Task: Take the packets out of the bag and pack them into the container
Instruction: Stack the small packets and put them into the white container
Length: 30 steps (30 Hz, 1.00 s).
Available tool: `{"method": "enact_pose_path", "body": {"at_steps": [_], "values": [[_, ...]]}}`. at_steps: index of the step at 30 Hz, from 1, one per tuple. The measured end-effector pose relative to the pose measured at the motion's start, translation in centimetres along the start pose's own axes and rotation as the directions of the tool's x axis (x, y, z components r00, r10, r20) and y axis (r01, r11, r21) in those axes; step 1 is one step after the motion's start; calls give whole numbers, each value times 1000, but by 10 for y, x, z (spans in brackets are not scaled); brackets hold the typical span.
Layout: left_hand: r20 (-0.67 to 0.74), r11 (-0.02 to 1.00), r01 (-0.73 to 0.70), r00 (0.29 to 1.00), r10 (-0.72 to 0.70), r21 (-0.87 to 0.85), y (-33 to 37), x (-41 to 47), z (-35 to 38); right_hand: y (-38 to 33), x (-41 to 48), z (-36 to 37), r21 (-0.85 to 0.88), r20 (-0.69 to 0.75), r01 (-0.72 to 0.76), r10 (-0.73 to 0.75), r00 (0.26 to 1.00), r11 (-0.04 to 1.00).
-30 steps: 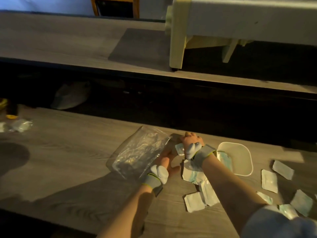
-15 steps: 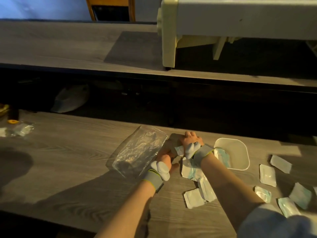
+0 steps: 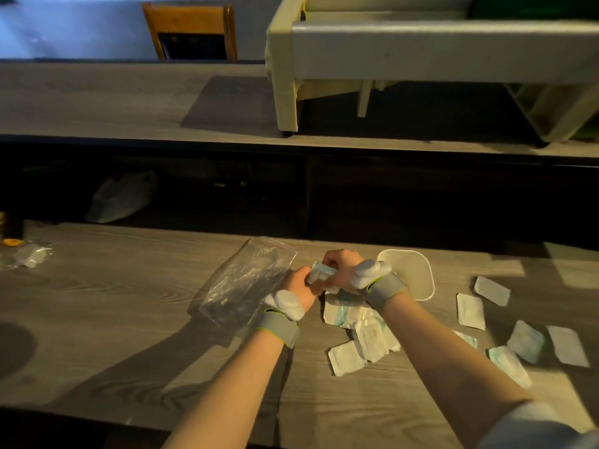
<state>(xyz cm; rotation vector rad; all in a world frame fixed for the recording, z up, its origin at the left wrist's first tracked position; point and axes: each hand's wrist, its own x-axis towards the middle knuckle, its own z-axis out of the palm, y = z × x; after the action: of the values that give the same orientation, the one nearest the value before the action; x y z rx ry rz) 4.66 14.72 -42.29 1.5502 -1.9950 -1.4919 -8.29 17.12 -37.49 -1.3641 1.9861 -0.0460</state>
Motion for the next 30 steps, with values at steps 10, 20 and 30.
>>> {"method": "enact_pose_path", "body": {"at_steps": [10, 20, 30], "values": [[-144, 993, 109, 983, -116, -52, -20, -25, -23, 15, -5, 53, -201, 32, -47, 54, 998, 979], [-159, 975, 163, 969, -187, -151, -37, -24, -27, 12, -9, 58, -267, -39, -122, 115, 993, 956], [-117, 878, 179, 960, -255, -444, 4, -19, -10, 18, -41, 2, 481, -437, 108, 131, 890, 870]]}}
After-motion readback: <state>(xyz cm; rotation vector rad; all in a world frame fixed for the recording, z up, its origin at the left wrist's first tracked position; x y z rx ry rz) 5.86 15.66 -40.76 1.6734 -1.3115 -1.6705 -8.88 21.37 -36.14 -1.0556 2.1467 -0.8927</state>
